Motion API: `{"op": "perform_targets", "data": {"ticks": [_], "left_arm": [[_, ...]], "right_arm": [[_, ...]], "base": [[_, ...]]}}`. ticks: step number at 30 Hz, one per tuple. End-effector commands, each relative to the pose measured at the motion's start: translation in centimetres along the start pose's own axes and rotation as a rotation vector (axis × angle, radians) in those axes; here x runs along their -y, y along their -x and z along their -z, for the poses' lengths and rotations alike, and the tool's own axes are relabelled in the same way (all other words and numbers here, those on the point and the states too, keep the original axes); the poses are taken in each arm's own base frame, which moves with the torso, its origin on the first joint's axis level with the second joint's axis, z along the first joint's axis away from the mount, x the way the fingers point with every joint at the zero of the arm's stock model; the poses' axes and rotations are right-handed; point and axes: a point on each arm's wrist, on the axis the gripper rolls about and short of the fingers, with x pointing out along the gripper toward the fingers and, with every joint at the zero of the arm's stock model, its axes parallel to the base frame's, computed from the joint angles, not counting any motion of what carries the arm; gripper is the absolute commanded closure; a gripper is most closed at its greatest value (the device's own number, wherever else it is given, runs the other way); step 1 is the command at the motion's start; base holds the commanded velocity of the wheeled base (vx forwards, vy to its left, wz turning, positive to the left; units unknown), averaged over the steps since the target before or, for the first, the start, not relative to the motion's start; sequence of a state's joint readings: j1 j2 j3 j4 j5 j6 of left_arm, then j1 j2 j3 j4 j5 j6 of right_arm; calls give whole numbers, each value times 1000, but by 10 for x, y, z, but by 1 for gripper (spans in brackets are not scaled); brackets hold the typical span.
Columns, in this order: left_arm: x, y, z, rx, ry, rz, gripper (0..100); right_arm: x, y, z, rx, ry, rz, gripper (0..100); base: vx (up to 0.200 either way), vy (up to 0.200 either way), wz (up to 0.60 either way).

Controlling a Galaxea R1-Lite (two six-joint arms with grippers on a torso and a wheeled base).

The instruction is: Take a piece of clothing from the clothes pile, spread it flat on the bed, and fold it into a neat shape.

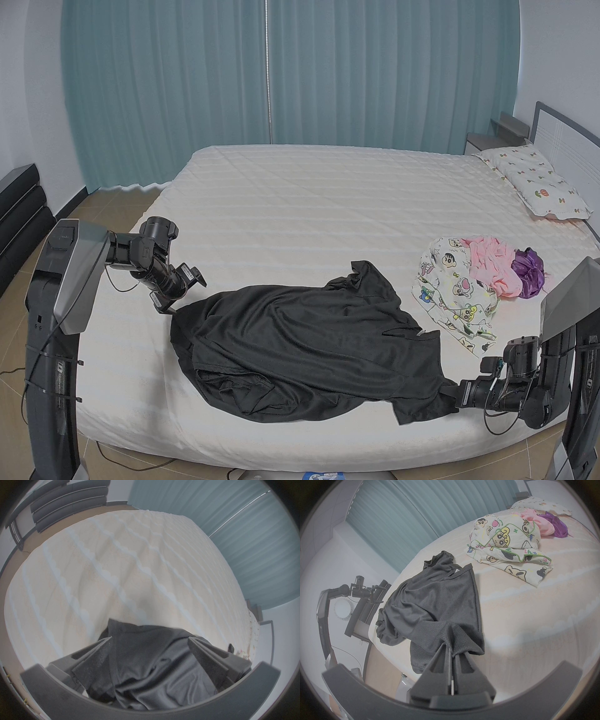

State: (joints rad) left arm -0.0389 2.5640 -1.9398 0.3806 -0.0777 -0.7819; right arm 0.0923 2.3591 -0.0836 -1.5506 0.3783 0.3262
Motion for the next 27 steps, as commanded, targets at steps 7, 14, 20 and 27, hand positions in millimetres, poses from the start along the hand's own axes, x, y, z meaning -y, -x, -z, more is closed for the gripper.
{"op": "perform_targets", "data": {"ticks": [7, 14, 20, 27], "left_arm": [[-13, -23, -4, 1, 13, -54, 0], [-19, -23, -9, -2, 23, -54, 0], [-25, -33, -6, -25, 17, -63, 100], [-22, -32, -8, -1, 19, -42, 100]], "right_arm": [[0, 5, 11, -45, -25, 6, 100], [-3, 5, 14, -62, -19, -2, 100], [-4, 5, 14, -64, -18, -4, 100], [-4, 5, 14, -64, -24, -3, 100]], "base": [[0, 0, 0], [0, 0, 0], [0, 0, 0], [0, 0, 0]]}}
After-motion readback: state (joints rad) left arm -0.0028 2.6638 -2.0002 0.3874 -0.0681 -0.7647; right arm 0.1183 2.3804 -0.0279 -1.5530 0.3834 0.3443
